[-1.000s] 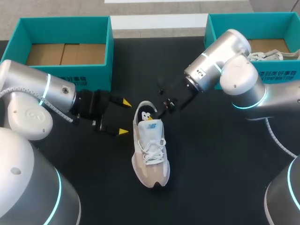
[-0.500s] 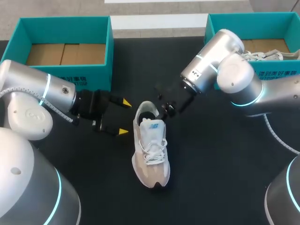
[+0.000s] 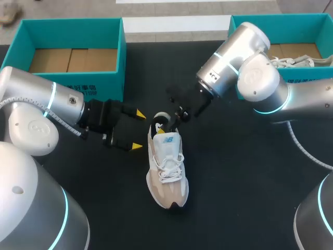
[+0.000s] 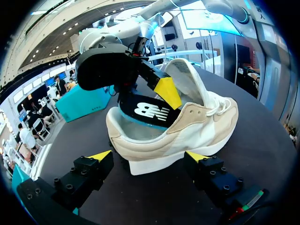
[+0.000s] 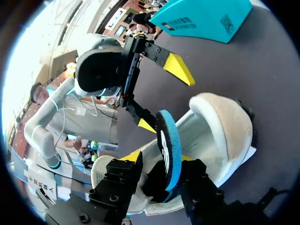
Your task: Take the shoe out of the shoebox, open the shoe tongue, remove and reinsert the insole, then place the shoe into the shoebox
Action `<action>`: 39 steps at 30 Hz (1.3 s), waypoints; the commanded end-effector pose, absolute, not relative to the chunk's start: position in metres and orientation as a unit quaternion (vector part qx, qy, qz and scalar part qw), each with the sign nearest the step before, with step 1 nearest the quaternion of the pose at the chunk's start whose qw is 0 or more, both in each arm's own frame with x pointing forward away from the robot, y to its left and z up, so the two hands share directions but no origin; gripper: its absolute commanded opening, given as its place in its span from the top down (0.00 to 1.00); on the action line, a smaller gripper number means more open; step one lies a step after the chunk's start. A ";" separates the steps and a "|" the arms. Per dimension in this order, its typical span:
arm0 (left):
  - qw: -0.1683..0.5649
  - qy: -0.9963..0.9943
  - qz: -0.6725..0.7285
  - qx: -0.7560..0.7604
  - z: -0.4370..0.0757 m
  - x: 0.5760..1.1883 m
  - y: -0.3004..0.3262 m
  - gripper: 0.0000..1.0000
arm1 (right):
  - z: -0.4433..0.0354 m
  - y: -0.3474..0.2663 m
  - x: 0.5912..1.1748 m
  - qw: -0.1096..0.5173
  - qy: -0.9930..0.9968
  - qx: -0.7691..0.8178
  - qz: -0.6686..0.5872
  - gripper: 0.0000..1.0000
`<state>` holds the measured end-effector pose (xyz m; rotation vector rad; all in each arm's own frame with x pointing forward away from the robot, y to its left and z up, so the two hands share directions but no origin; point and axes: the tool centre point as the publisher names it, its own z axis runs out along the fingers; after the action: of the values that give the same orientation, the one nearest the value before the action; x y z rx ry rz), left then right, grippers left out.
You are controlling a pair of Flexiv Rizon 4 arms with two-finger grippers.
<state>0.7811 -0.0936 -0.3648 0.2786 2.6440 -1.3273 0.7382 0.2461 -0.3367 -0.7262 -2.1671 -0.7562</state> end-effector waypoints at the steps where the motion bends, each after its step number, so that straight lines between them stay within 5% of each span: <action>1: 0.085 0.887 -0.443 0.093 -0.365 0.781 -0.094 0.00 | -0.328 0.250 0.741 0.350 -0.845 -0.281 -0.290 0.57; 11: 0.085 0.887 -0.443 0.093 -0.365 0.781 -0.094 0.00 | -0.306 0.259 0.757 0.313 -0.862 -0.254 -0.309 0.51; 18: 0.085 0.887 -0.443 0.093 -0.365 0.781 -0.094 0.00 | -0.282 0.260 0.783 0.271 -0.877 -0.231 -0.321 0.33; 26: 0.085 0.887 -0.443 0.093 -0.365 0.781 -0.094 0.00 | -0.253 0.233 0.799 0.213 -0.884 -0.242 -0.339 0.25; 30: 0.085 0.887 -0.443 0.093 -0.365 0.781 -0.094 0.00 | -0.248 0.209 0.799 0.171 -0.872 -0.278 -0.364 0.36; 35: 0.085 0.887 -0.443 0.093 -0.365 0.781 -0.094 0.00 | -0.235 0.191 0.799 0.120 -0.874 -0.327 -0.339 0.71; 37: 0.085 0.887 -0.443 0.093 -0.365 0.781 -0.094 0.00 | -0.228 0.188 0.799 0.099 -0.874 -0.345 -0.327 1.00; 39: 0.085 0.887 -0.443 0.093 -0.365 0.781 -0.094 0.00 | -0.224 0.187 0.798 0.089 -0.876 -0.363 -0.305 1.00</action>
<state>0.7811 -0.0937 -0.3648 0.2787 2.6440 -1.3273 0.8091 0.1993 -0.2410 -0.9426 -2.4888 -0.9824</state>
